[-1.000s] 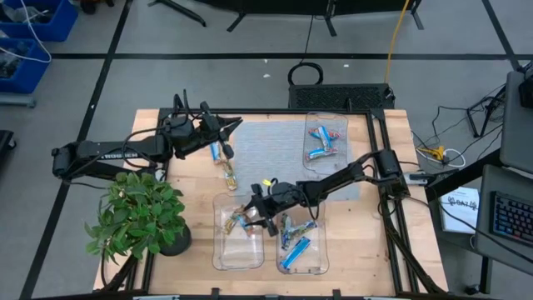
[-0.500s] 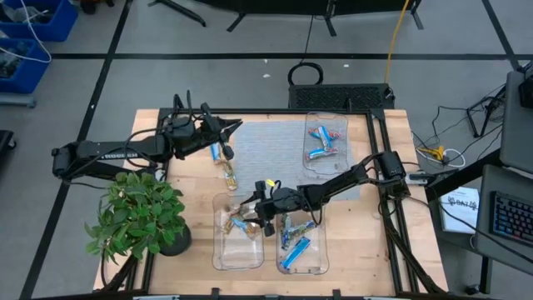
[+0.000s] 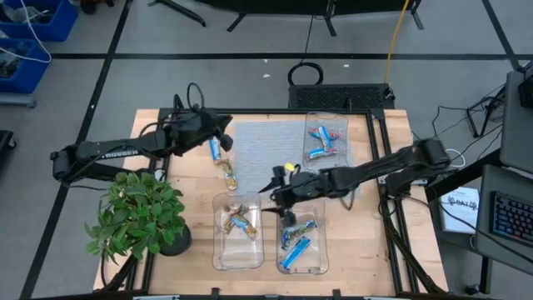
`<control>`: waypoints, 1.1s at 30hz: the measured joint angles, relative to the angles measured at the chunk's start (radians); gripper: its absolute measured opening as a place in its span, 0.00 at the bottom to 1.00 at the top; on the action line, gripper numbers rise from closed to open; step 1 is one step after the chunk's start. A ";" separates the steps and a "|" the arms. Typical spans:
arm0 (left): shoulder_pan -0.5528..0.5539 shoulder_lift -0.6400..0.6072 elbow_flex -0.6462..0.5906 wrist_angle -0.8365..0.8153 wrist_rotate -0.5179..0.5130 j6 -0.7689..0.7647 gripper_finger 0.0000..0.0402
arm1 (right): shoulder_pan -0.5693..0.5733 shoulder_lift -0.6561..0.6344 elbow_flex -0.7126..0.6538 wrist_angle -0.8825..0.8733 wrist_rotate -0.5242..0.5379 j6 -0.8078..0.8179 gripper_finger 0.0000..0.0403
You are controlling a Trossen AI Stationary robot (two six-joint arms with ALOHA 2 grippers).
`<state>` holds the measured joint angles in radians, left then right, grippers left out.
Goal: Pick and place Granola Bars by type
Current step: Put the top yellow granola bar into the bottom left transparent bin
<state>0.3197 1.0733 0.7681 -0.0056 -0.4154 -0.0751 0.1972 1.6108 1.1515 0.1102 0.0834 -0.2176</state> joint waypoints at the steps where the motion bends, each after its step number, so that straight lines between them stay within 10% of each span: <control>1: 0.017 0.000 0.000 -0.047 0.018 -0.060 0.09 | -0.001 -0.034 -0.009 -0.028 0.003 0.007 0.63; 12: 0.169 0.000 0.000 -0.296 0.212 -0.457 0.09 | -0.022 -0.471 -0.410 0.081 0.397 0.036 0.63; 27: 0.215 0.056 -0.001 -0.535 0.233 -0.605 0.10 | -0.117 -0.645 -0.708 0.381 0.202 0.039 0.63; 33: 0.225 0.155 0.000 -0.559 0.317 -0.617 0.27 | -0.117 -0.644 -0.708 0.397 0.202 0.006 0.63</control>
<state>0.5449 1.2288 0.7685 -0.5648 -0.0983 -0.6923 0.0799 0.9665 0.4431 0.5068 0.2851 -0.2113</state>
